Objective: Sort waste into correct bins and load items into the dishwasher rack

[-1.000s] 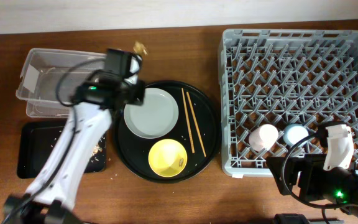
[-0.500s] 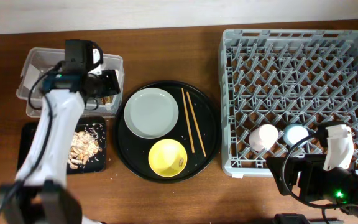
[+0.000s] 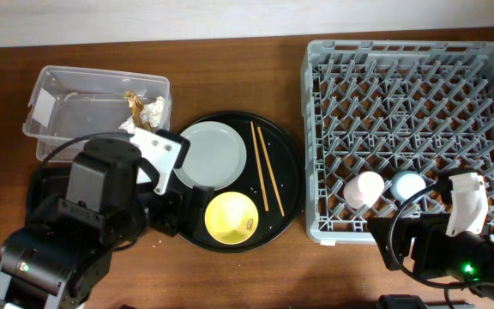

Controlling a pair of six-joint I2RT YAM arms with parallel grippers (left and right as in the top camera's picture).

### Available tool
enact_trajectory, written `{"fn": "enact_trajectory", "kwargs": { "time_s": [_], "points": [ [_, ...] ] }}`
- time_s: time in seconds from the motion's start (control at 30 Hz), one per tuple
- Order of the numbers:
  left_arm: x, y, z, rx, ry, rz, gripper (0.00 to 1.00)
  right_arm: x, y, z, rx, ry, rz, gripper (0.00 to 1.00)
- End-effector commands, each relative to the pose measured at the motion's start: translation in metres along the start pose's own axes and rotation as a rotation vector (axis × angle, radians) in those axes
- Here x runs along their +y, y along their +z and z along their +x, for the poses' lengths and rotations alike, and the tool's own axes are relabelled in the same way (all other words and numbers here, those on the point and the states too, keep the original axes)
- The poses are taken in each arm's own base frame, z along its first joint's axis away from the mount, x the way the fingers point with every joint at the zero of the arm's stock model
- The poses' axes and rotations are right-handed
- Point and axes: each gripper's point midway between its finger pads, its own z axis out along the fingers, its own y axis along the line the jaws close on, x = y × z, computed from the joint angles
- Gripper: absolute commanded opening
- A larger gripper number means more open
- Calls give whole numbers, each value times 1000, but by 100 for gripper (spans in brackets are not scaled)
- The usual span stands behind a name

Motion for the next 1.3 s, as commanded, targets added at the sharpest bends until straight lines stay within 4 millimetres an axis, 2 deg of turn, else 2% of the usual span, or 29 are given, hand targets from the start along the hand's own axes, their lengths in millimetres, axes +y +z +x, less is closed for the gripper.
{"fn": "enact_trajectory", "kwargs": {
  "time_s": [0.0,0.03,0.1,0.13,0.17,0.23,0.27,0.33,0.4,0.5,0.57,0.67,0.87,1.27],
  "points": [
    [4,-6,5,14,14,-30,99,0,-1,0,-5,-10,2,99],
    [8,-5,-4,-28,34,-56,100,0,-1,0,-5,-10,2,99],
    [5,-19,-45,-265,213,-75,99,0,-1,0,-5,-10,2,99],
    [5,-30,-55,-370,276,-94,99,0,-1,0,-5,-10,2,99],
    [11,-38,-53,-426,271,-119,99,0,-1,0,-5,-10,2,99],
    [23,-42,-37,-463,249,-161,99,0,-1,0,-5,-10,2,99],
    [31,-41,-22,-471,233,-186,99,0,-1,0,-5,-10,2,99],
    [43,-32,7,-510,214,-225,99,0,-1,0,-5,-10,2,99],
    [50,-20,28,-579,213,-251,99,0,-1,0,-5,-10,2,99],
    [61,8,62,-647,213,-277,100,0,-1,0,-5,-10,2,99],
    [69,32,91,-642,203,-292,99,0,-1,0,-5,-10,2,99],
    [79,65,118,-612,192,-301,99,0,-1,0,-5,-10,2,99],
    [90,106,138,-578,186,-297,99,0,-1,0,-5,-10,2,99],
    [90,106,137,-580,186,-297,99,0,-1,0,-5,-10,2,99]
  ]
}}
